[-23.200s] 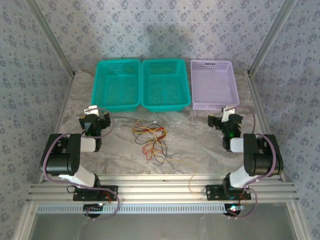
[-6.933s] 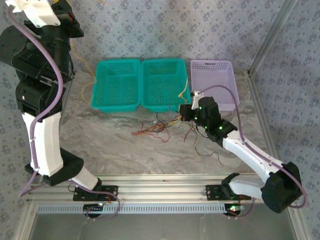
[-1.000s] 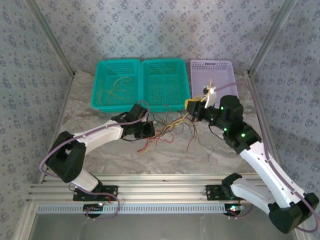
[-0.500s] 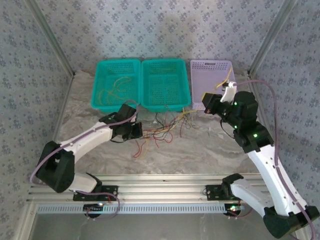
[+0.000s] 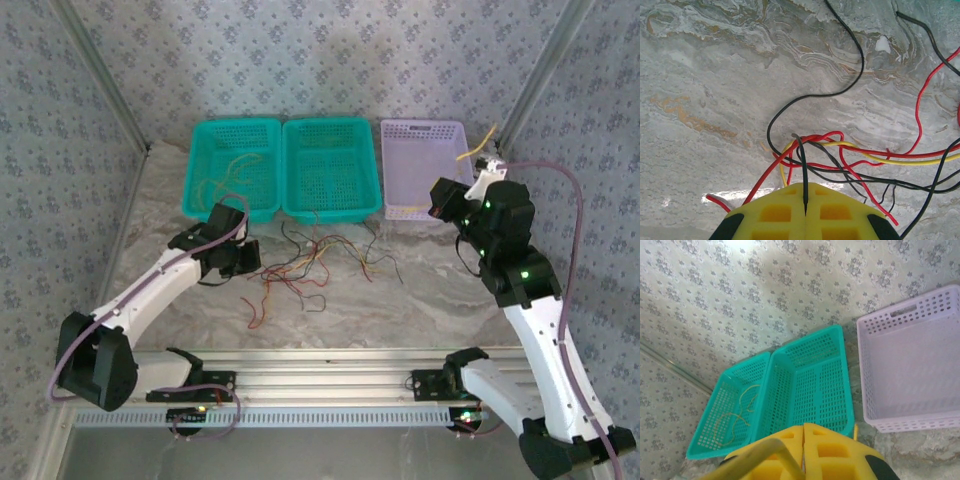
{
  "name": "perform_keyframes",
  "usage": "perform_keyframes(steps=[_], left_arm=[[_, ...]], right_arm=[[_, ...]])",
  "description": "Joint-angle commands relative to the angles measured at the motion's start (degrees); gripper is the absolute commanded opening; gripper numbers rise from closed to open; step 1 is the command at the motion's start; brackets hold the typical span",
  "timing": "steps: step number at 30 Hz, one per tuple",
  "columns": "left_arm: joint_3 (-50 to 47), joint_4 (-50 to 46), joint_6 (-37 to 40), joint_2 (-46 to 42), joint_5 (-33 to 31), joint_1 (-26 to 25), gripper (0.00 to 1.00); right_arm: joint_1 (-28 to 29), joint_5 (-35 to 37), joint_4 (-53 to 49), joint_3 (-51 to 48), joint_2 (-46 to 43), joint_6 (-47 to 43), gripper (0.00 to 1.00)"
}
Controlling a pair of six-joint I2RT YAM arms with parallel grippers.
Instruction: Untangle the cables
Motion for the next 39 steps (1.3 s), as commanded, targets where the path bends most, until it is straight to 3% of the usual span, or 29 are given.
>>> perform_keyframes(steps=[1, 6, 13, 19, 22, 32, 39], left_arm=[[3.00, -0.97, 1.34, -1.91, -0.50, 0.14, 0.00], [3.62, 1.60, 1.22, -4.12, 0.20, -0.26, 0.00], [4.21, 3.24, 1.04, -7.41, -1.84, -3.01, 0.00], [3.57, 4.05, 2.20, -11.00, -2.24, -4.95, 0.00], [2.83, 4.29, 2.66, -12.97, -2.89, -5.57, 0.00], [-2.82, 7.01, 2.42, -20.64, -3.06, -6.54, 0.00], [-4.52, 7.91, 1.70, -23.55, -3.42, -6.97, 0.00]], right_arm=[[-0.47, 1.77, 1.11, 4.18, 2.63, 0.15, 0.00], [-1.64, 5.67, 0.97, 7.27, 9.82, -2.78, 0.00], [-4.82, 1.45, 4.02, 12.01, 19.21, -1.55, 0.00], [-1.57, -16.21, 7.20, 20.91, 31.33, 0.57, 0.00], [1.90, -19.95, 8.89, 25.67, 36.86, 0.06, 0.00], [14.14, -29.03, -2.45, 58.35, 64.76, -4.33, 0.00], [18.19, -31.00, -9.05, 84.42, 85.95, -2.82, 0.00]])
